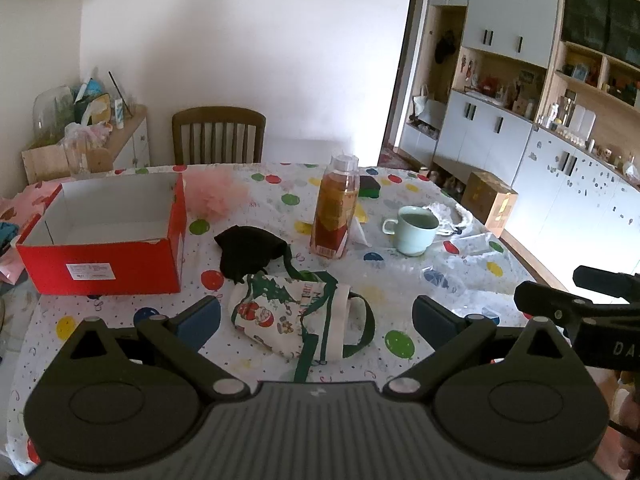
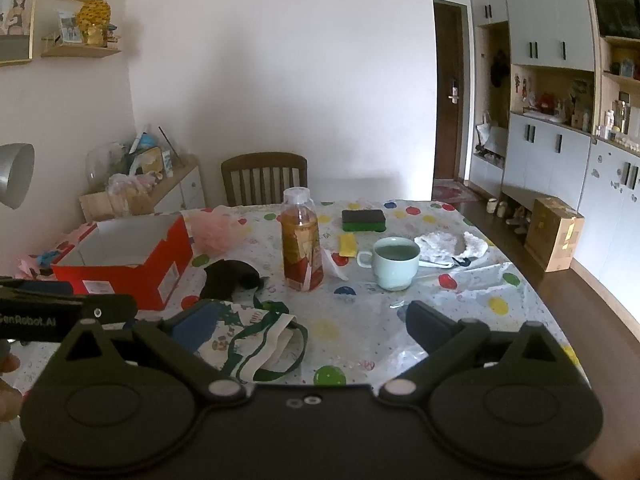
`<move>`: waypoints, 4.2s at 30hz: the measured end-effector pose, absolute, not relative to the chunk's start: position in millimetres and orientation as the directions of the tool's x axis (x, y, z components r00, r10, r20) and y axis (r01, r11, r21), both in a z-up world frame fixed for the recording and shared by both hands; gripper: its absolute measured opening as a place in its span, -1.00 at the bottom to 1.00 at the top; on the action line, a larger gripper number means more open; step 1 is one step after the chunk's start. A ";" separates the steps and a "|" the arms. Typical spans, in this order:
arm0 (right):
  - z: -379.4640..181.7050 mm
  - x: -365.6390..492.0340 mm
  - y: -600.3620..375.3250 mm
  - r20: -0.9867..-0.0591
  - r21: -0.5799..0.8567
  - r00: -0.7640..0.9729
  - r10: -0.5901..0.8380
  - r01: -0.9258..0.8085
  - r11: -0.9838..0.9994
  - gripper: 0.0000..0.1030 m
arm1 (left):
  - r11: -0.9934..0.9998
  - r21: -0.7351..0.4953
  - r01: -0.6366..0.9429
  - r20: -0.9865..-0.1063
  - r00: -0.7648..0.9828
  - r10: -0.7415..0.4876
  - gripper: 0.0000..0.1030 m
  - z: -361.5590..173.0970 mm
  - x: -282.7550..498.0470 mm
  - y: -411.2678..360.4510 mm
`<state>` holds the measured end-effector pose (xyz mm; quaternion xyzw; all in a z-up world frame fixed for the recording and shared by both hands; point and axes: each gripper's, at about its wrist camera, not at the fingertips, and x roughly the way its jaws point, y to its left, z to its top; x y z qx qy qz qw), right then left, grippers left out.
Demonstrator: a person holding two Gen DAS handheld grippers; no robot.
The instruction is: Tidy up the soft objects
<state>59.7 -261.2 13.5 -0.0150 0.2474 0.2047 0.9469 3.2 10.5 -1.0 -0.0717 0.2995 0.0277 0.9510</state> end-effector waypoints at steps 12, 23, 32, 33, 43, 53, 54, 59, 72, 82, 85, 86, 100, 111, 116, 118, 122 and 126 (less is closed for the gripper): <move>12.8 58.8 -259.2 -0.471 0.073 0.793 0.387 -0.402 0.913 0.89 | 0.986 -0.134 -0.101 -0.573 0.819 0.006 1.00 -1.6 3.5 14.4; 12.8 59.9 -257.2 -0.472 0.072 0.793 0.387 -0.402 0.913 0.85 | 0.986 -0.135 -0.098 -0.575 0.818 0.003 1.00 -1.5 3.4 13.5; 11.3 62.5 -257.9 -0.474 0.068 0.792 0.384 -0.402 0.913 0.84 | 0.986 -0.133 -0.096 -0.576 0.818 0.002 1.00 -2.2 3.7 12.8; 11.3 62.7 -258.0 -0.474 0.069 0.792 0.384 -0.402 0.913 0.84 | 0.986 -0.132 -0.097 -0.576 0.818 0.003 1.00 -2.2 3.6 12.9; 9.9 65.9 -259.2 -0.476 0.077 0.789 0.388 -0.402 0.912 0.84 | 0.986 -0.140 -0.095 -0.575 0.818 -0.003 1.00 -3.1 4.2 11.7; 8.4 73.2 -261.9 -0.480 0.069 0.793 0.374 -0.392 0.918 0.86 | 0.987 -0.137 -0.087 -0.575 0.818 -0.007 1.00 -3.5 8.8 4.2; 7.7 74.4 -262.2 -0.482 0.064 0.794 0.370 -0.389 0.919 0.87 | 0.987 -0.136 -0.085 -0.576 0.818 -0.009 1.00 -3.4 10.7 3.3; 3.7 87.2 -268.1 -0.503 0.074 0.783 0.366 -0.383 0.921 0.87 | 0.987 -0.140 -0.079 -0.584 0.812 -0.018 1.00 -4.1 20.3 4.6; -31.0 148.3 -309.9 -0.589 0.010 0.745 0.312 -0.380 0.925 0.84 | 0.987 -0.149 -0.064 -0.647 0.761 -0.048 1.00 -35.4 69.3 -5.2; -66.6 198.2 -330.1 -0.663 -0.026 0.679 0.314 -0.440 0.898 0.82 | 0.989 -0.074 -0.128 -0.735 0.678 0.033 1.00 -81.7 115.2 0.3; -73.0 212.0 -330.5 -0.677 -0.035 0.662 0.323 -0.467 0.884 0.74 | 0.971 -0.105 -0.215 -0.781 0.622 0.054 1.00 -98.3 129.8 14.6; -76.0 218.1 -330.3 -0.682 -0.038 0.654 0.327 -0.479 0.877 0.73 | 0.964 -0.113 -0.243 -0.793 0.607 0.060 1.00 -101.7 133.3 19.2; -105.3 261.6 -314.5 -0.752 -0.006 0.523 0.401 -0.614 0.790 0.72 | 0.829 -0.210 -0.518 -0.887 0.457 0.060 0.99 -147.8 169.8 56.1; -134.3 309.2 -321.9 -0.790 -0.031 0.525 0.317 -0.551 0.834 0.69 | 0.762 -0.236 -0.603 -0.909 0.415 0.048 0.99 -166.4 186.5 61.1; -151.4 329.1 -327.2 -0.810 -0.039 0.508 0.293 -0.545 0.838 0.63 | 0.775 -0.183 -0.604 -0.913 0.397 0.095 1.00 -171.6 194.7 57.4; -158.2 333.8 -327.0 -0.819 -0.037 0.495 0.289 -0.549 0.835 0.54 | 0.778 -0.171 -0.604 -0.913 0.394 0.106 1.00 -171.9 197.7 56.2; -165.0 338.1 -323.9 -0.824 -0.038 0.483 0.297 -0.569 0.821 0.42 | 0.795 -0.115 -0.596 -0.916 0.373 0.147 0.95 -173.4 204.7 48.4; -167.1 338.0 -319.7 -0.828 -0.032 0.463 0.317 -0.602 0.798 0.13 | 0.838 -0.020 -0.546 -0.913 0.352 0.208 0.71 -174.8 211.7 32.7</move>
